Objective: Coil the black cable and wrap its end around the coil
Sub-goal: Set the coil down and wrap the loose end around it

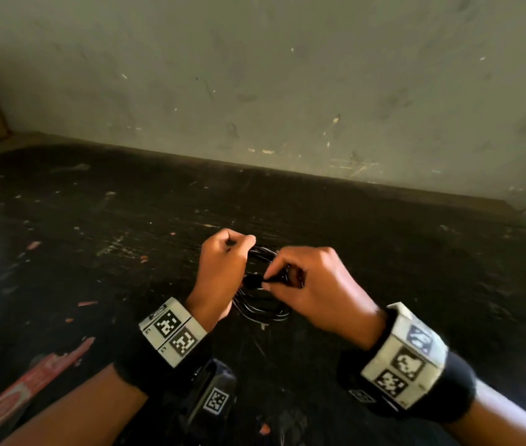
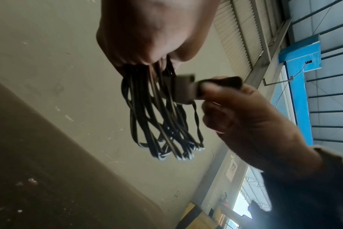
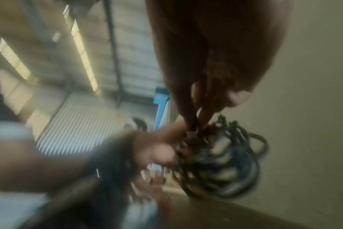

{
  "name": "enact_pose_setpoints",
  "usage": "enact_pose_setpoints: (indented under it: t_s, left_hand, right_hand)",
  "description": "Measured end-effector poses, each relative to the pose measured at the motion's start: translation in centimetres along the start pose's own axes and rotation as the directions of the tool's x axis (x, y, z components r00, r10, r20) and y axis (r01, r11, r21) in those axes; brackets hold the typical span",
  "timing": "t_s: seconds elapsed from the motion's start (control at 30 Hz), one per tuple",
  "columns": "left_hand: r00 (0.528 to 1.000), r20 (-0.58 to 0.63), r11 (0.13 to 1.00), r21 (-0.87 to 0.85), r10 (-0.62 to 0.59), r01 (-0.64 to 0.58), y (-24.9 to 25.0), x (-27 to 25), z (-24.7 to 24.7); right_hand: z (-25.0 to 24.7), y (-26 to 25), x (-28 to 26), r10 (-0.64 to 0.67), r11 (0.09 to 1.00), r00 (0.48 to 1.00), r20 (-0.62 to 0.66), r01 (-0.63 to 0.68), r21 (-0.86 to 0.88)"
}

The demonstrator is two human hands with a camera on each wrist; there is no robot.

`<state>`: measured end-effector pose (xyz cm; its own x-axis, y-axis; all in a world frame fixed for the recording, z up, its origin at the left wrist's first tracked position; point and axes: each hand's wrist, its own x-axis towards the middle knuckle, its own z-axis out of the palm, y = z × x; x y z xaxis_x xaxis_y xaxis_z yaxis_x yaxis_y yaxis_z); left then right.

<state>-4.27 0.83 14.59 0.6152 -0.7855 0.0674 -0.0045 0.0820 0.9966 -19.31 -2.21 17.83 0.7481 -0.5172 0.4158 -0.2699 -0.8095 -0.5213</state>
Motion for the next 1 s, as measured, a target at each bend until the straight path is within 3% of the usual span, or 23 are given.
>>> enact_pose_setpoints:
  t_s: [0.1, 0.2, 0.33, 0.6, 0.77, 1.0]
  left_hand:
    - [0.999, -0.034, 1.000, 0.008, 0.008, -0.008, -0.1, 0.0, 0.0]
    - [0.997, -0.069, 1.000, 0.019, 0.022, -0.021, -0.2, 0.2, -0.4]
    - [0.994, -0.095, 0.999, -0.011, 0.045, -0.046, 0.1, 0.7, -1.0]
    - [0.990, -0.100, 0.988, -0.127, -0.101, 0.088, -0.3, 0.2, 0.0]
    - [0.978, -0.006, 0.968, -0.144, -0.207, 0.204, -0.7, 0.2, -0.1]
    - [0.959, 0.163, 0.964, -0.089, -0.233, 0.249, 0.0, -0.1, -0.1]
  right_hand:
    - [1.0, 0.8, 0.5, -0.084, 0.973, 0.994, -0.075, 0.065, -0.222]
    - [1.7, 1.2, 1.0, -0.153, 0.941, 0.980, -0.124, 0.106, -0.322]
    - [2.2, 1.8, 1.4, -0.127, 0.948, 0.986, -0.108, 0.089, -0.306]
    - [3.9, 2.4, 2.1, -0.180, 0.942, 0.979, -0.099, 0.143, -0.305]
    - [3.8, 2.5, 2.0, -0.233, 0.922, 0.969, -0.080, 0.194, -0.335]
    - [3.5, 3.1, 1.8, -0.245, 0.909, 0.968, -0.052, 0.210, -0.359]
